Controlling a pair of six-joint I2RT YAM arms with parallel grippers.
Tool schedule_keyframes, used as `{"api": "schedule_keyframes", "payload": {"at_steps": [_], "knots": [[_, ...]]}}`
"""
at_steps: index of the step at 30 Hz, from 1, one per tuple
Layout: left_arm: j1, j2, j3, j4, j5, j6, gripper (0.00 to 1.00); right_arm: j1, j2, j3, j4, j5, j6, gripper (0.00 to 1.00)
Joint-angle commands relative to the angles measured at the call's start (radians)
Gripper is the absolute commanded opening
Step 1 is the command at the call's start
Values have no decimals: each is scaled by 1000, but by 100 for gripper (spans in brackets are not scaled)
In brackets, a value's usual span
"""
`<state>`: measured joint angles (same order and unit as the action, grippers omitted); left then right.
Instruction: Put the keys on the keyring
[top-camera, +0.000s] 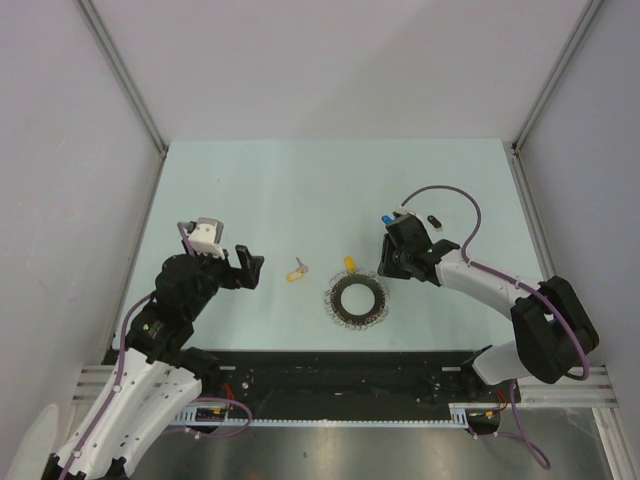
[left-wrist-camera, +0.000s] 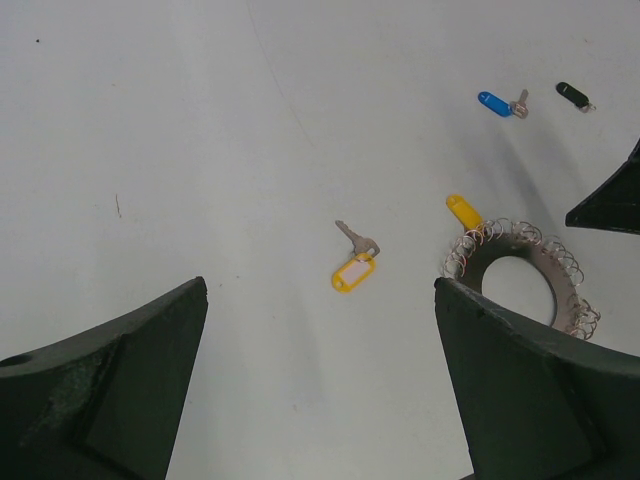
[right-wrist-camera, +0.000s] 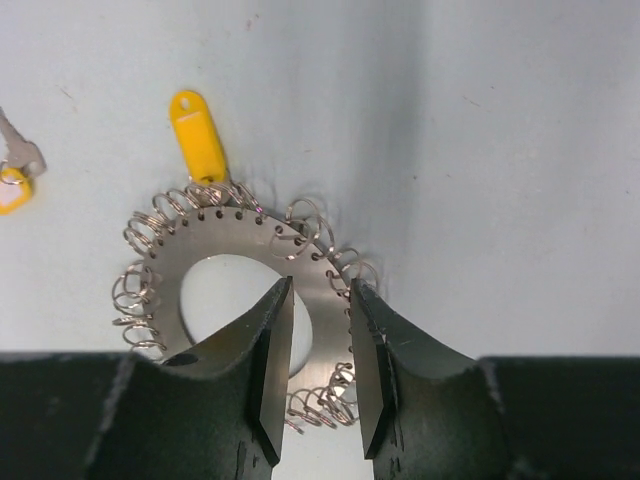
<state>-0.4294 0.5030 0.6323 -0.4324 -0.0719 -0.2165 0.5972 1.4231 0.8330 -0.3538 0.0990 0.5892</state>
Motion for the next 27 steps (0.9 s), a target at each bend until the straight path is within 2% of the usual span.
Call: {"api": "schedule_keyframes", "payload": {"at_steps": [1,5,11,18,27], "knots": [[7,-9,41,12,23,23,100,-28,14,21,84,-80,27,33],[6,-12,40,11,20,23,100,-36,54,21,121,-146,61,31],[6,-23,40,8,15,23,100,-31,125,21,150,-177,136,33],[6,-29,37,6,15,23,100,-28,189,21,165,-171,198,34],[6,-35,35,7,23,22,100,-33,201,23,177,-104,207,28]]}}
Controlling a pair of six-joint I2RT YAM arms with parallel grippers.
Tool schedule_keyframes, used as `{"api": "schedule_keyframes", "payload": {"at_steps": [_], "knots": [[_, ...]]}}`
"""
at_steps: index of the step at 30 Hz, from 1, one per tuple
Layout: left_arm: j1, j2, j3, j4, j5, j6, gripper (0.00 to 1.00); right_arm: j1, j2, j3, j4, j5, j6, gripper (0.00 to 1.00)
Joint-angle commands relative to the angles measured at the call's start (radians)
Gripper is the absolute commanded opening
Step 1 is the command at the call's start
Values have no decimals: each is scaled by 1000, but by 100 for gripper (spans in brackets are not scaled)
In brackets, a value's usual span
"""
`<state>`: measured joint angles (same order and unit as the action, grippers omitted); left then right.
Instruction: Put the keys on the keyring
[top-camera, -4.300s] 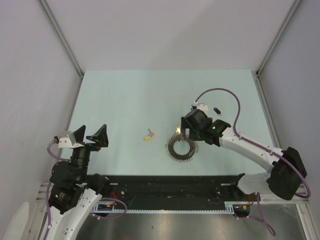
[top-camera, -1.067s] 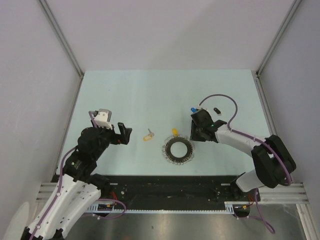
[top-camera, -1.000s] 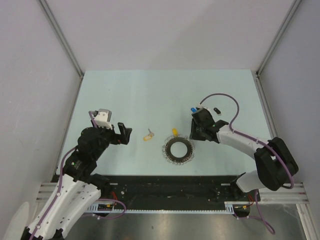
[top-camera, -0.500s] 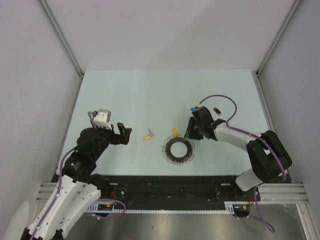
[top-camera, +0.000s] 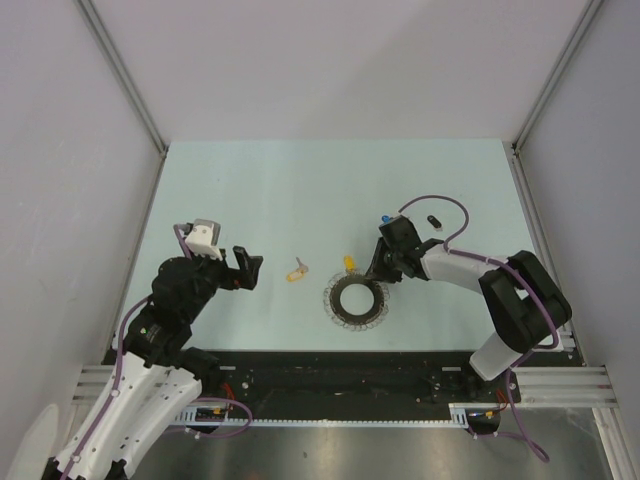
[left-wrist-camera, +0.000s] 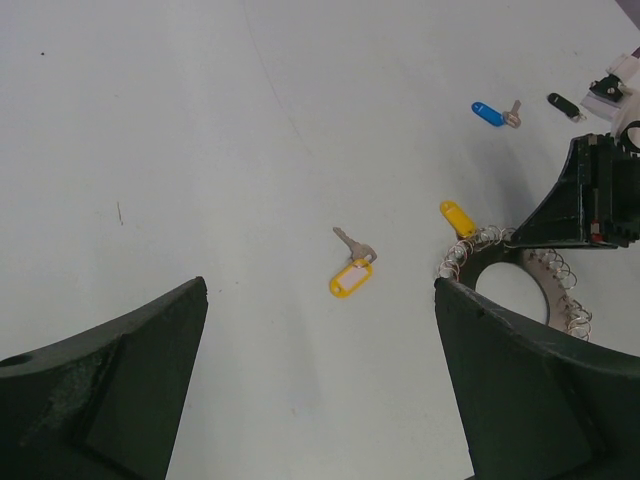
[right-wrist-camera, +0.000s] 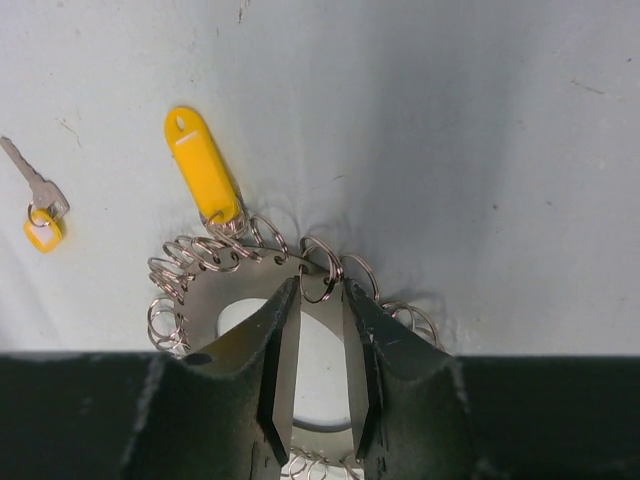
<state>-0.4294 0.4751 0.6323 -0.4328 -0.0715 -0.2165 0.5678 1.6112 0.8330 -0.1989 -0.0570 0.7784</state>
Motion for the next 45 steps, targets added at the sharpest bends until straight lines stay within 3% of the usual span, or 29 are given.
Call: {"api": "schedule_keyframes", "payload": {"at_steps": [1,10,16,21,27,33,38,45], "knots": [[6,-6,35,8,22,22,100,-5,16,23,23,57,18,27],[6,-6,37,11,30,23,100,-5,-60,29,18,88,-80,0],[6,10,50,43,62,17,100,-19,-172,118,-42,77,-295,0],[6,74,128,97,229,23,100,-5,-266,164,-14,-33,-619,0],[6,226,210,233,417,29,100,35,-327,164,32,-176,-819,0],[0,477,349,198,544,94,100,49,-385,164,88,-297,-935,0],[-17,589,434,152,601,146,100,46,-450,169,32,-278,-1047,0],[-22,435,268,267,517,187,100,46,-496,179,-206,14,-1133,0]]}}
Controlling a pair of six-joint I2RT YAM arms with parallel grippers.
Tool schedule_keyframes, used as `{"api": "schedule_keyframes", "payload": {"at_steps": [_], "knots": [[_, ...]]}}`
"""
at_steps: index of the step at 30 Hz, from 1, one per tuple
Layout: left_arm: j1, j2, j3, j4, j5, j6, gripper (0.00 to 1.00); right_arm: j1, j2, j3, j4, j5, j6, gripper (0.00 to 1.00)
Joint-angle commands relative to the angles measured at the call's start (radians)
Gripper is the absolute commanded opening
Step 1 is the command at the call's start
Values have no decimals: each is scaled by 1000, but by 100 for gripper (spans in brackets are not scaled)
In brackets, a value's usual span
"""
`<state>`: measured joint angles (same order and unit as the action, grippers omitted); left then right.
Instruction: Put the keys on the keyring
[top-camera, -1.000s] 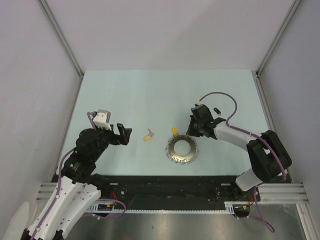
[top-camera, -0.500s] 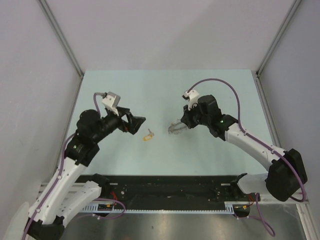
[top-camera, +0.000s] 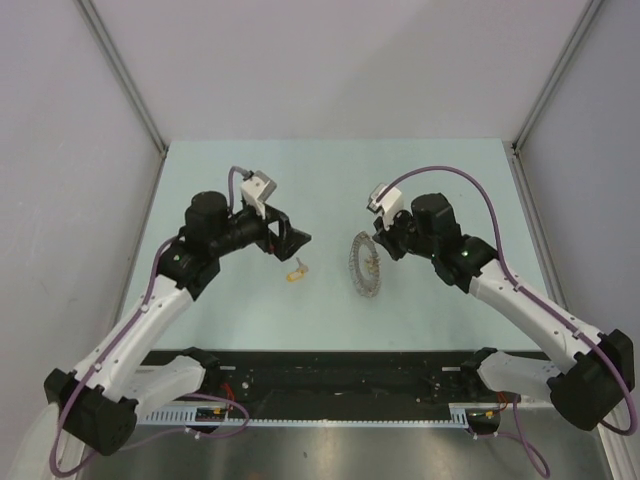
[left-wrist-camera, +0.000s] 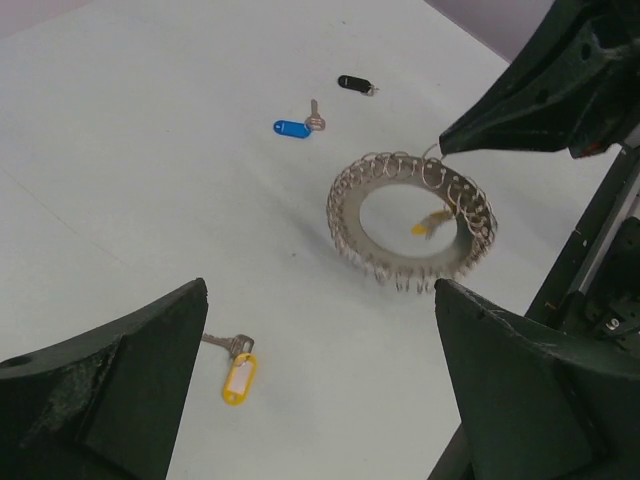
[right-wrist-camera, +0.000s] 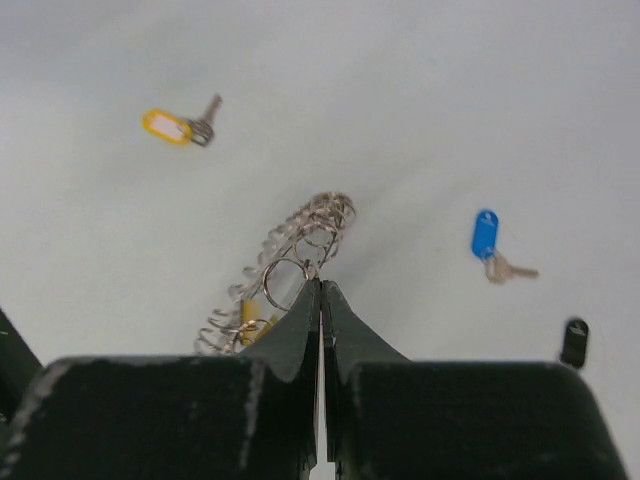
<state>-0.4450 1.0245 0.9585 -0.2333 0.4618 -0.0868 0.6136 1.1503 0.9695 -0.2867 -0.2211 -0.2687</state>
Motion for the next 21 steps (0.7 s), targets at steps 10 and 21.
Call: {"api": "schedule_keyframes", "payload": {"at_steps": [10,21], "knots": [[-6,-438,-216,17,-196,70,100,126,176,51,-131,40,-107,0],[-4,-529,-271,6,-221,55,100,262,528,132,-121,29,-78,0]]}}
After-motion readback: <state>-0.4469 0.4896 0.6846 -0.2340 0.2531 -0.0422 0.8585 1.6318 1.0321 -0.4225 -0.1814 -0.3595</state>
